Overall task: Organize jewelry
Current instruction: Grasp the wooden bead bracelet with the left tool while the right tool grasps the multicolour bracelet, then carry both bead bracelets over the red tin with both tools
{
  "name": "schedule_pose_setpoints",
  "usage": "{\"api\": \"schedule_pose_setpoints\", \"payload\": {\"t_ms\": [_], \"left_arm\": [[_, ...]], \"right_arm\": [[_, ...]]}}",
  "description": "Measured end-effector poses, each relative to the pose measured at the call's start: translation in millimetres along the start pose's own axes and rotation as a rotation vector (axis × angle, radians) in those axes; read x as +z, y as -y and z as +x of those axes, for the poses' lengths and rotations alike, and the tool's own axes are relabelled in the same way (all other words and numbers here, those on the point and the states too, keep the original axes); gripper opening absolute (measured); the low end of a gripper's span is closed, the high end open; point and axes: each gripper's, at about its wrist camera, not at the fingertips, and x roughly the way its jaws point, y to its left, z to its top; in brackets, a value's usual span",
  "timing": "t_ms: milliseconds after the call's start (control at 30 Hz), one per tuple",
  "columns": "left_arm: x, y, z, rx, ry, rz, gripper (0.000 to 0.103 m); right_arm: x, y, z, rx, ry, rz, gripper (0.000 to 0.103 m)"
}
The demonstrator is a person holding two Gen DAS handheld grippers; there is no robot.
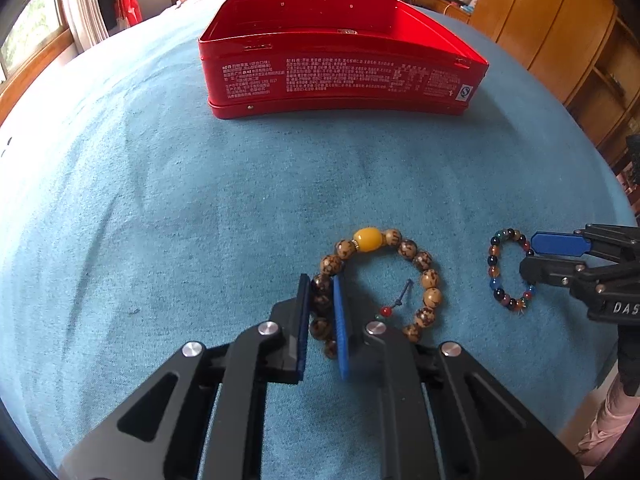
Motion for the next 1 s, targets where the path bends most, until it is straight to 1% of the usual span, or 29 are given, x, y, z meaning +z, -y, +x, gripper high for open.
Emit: {"api": "schedule_pose_setpoints", "payload": {"t_ms": [100,133,167,200,233,267,300,400,500,633,800,1000], "left_arm": [[2.5,4.0,1.9,0.002,0.004,-0.003,0.010],[2.6,4.1,2.0,0.002,0.004,-0.005,0.010],[2.5,4.7,1.8,0.000,0.005,-0.009,0.010],[1.9,4.8,1.3,-0.003,0.006,-0.012,0.010],[1.3,4.6,0.5,-0.009,0.006,-0.015,0.010],[1.2,5.7,0.3,-0.011,0.006,-0.016,0.010],[0.7,5.0,-0.6,-0.018,0.005,-0.019,0.010],[-0.7,1.2,-2.7,-0.038,0.003,-0.029,0.010],[-1.0,-5.6,-9.4,-0.059,0.015,-0.044,0.010],[1.3,-9.9,-29.7,-0.089,0.060,-0.050,0.010],[5.4,-11.1,-49.8,-0.118,0.102,-0.048,0.010],[10.9,-9.1,-64.3,-0.120,0.135,-0.037,0.010]], "right_arm": [[-0.5,-10.6,5.0,-0.025,0.001,-0.042,0.047],[-0.7,-12.3,5.2,-0.033,0.002,-0.049,0.043],[-0.8,-13.4,5.2,-0.041,0.004,-0.053,0.038],[-1.3,-13.4,4.8,-0.040,0.005,-0.053,0.029],[-1.6,-12.8,4.6,-0.031,0.005,-0.051,0.016],[-2.1,-11.0,4.6,-0.001,0.000,-0.042,0.009],[-2.7,-8.9,4.4,0.029,-0.001,-0.028,0.008],[-4.3,-2.3,1.6,0.098,0.001,0.015,0.007],[-4.7,1.6,-7.8,0.147,0.022,0.038,0.007],[-3.1,0.6,-31.1,0.208,0.066,0.041,0.007],[1.2,-10.3,-51.6,0.216,0.105,0.009,0.007],[10.3,-9.2,-61.4,0.179,0.119,-0.003,0.007]]}}
